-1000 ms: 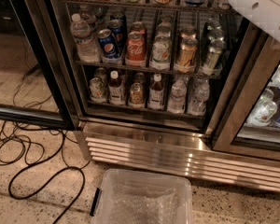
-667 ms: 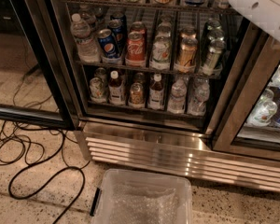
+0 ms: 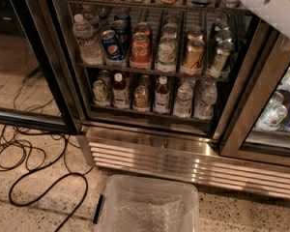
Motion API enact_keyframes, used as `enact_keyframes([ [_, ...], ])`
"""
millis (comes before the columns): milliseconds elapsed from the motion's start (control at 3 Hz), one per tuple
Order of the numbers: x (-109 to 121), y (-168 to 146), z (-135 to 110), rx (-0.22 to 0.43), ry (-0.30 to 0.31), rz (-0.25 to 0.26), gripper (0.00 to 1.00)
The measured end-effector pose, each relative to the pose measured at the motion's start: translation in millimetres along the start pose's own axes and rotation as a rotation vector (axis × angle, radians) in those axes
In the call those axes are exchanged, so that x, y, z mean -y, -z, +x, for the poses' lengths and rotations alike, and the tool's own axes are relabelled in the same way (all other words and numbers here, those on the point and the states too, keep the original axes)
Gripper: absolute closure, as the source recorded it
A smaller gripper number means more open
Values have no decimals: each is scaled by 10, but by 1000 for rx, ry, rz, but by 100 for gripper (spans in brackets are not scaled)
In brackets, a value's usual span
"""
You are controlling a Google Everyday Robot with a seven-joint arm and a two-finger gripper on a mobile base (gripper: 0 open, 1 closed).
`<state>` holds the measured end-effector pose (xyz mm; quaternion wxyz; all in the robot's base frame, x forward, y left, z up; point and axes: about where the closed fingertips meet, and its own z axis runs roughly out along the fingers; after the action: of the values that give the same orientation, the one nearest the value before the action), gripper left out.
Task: Pick redbull can from top shelf of fridge
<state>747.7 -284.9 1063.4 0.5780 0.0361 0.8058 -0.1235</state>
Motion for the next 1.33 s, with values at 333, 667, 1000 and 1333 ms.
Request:
enact_keyframes([
  [333, 43, 22, 5, -29, -27, 2, 100],
  [667, 49, 20, 9, -29, -27, 4, 100],
  [1000, 96, -16, -16, -21, -40, 32, 100],
  [1333, 98, -49, -42, -15, -48, 47, 100],
])
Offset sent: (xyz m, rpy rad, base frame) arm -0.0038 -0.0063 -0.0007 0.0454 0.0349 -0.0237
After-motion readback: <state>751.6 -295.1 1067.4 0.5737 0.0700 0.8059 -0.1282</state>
